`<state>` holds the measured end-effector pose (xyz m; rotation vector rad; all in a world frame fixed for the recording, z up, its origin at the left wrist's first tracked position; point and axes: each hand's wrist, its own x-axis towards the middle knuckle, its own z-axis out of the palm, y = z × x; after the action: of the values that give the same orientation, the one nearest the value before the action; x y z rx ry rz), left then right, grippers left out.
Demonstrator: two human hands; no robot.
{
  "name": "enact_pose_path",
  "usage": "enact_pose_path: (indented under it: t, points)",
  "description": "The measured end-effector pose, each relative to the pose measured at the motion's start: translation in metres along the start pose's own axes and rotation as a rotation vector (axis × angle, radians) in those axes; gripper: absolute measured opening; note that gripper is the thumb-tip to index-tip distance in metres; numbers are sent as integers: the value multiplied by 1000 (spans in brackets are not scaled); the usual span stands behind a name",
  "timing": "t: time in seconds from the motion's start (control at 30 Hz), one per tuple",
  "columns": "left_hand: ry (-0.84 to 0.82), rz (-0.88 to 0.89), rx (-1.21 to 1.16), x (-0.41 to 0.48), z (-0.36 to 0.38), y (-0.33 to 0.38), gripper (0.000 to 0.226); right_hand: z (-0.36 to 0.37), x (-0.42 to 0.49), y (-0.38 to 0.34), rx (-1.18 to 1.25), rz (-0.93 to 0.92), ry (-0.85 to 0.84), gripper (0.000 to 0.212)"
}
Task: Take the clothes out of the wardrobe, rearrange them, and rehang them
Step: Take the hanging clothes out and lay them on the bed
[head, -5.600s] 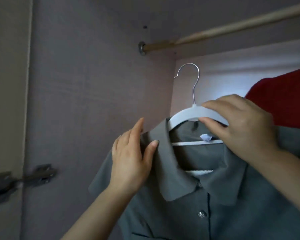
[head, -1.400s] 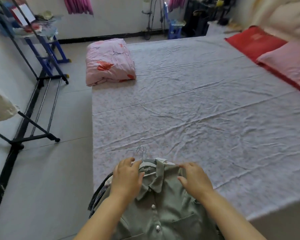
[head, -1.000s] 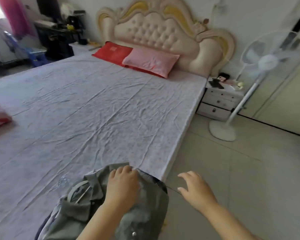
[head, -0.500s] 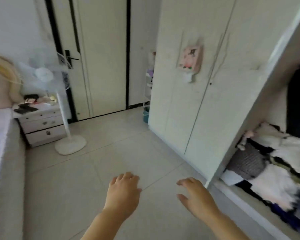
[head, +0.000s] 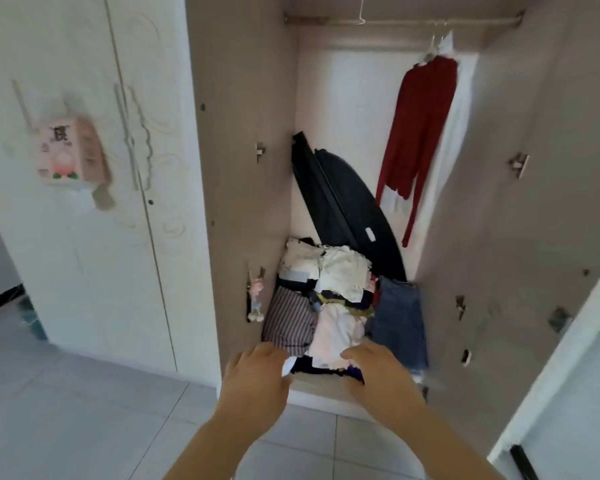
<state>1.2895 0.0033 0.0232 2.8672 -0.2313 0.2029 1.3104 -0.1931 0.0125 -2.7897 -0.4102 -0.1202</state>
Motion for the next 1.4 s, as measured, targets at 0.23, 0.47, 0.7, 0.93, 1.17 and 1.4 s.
enact_pose_path:
  t: [0.23,0.47,0.7,0.93,1.17,1.4]
  points:
    - [52,229,-8,158,5,24,39,-35,104,66,-85,111,87,41]
    - [137,412,-81,310,-14,43,38,-84,220,107,-90,168,251,32]
    - [248,473,-201,453,-31,81,36,-155,324,163,-115,143,409,37]
    - [382,463,-313,574,-51,126,38,-217,438,226,-190,-41,549,38]
    - [500,454,-425,685,-78,155,48,-293,541,264,-264,-151,690,43]
    - [602,506,-560,791,-92,184,48,-358,634,292,-418,-113,810,45]
